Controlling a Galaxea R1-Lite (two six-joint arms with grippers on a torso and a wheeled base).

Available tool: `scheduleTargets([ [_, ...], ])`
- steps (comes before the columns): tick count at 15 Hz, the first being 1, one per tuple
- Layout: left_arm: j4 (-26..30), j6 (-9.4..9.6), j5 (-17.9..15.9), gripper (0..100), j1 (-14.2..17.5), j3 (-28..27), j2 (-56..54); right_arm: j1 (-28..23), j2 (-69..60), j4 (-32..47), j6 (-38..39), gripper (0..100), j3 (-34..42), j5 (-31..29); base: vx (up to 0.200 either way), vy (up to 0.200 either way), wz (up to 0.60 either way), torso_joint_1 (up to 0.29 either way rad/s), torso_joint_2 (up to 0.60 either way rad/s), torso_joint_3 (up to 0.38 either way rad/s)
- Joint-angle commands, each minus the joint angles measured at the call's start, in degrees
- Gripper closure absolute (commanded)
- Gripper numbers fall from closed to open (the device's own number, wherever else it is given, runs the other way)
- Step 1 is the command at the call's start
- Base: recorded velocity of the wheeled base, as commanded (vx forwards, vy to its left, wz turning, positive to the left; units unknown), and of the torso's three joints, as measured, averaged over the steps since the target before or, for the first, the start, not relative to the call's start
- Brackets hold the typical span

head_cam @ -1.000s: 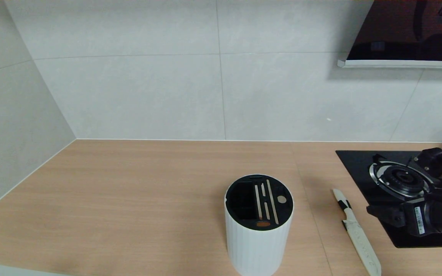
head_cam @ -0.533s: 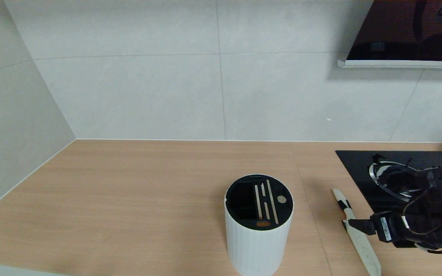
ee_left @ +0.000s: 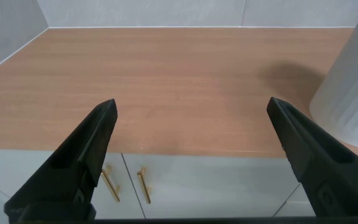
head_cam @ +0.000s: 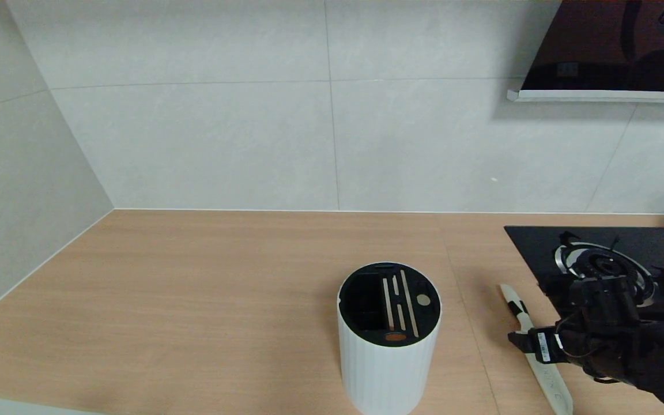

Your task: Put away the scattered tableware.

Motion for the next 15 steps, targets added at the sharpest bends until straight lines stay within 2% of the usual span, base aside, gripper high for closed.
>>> scheduleTargets([
  [1, 0.0, 0.00, 0.0, 0, 0.0, 0.0, 0.0, -0.1, 5.3, -2.2, 1.5, 0, 0.5, -0.5, 0.000, 0.000, 0.00, 0.000, 0.00, 0.000],
  [7, 0.0, 0.00, 0.0, 0, 0.0, 0.0, 0.0, -0.1, 10.3, -9.1, 2.8, 0, 0.5, -0.7, 0.000, 0.000, 0.00, 0.000, 0.00, 0.000],
  [15, 0.0, 0.00, 0.0, 0, 0.0, 0.0, 0.0, -0.4, 10.0, -9.4, 3.0, 0, 0.6, -0.8, 0.000, 0.000, 0.00, 0.000, 0.00, 0.000],
])
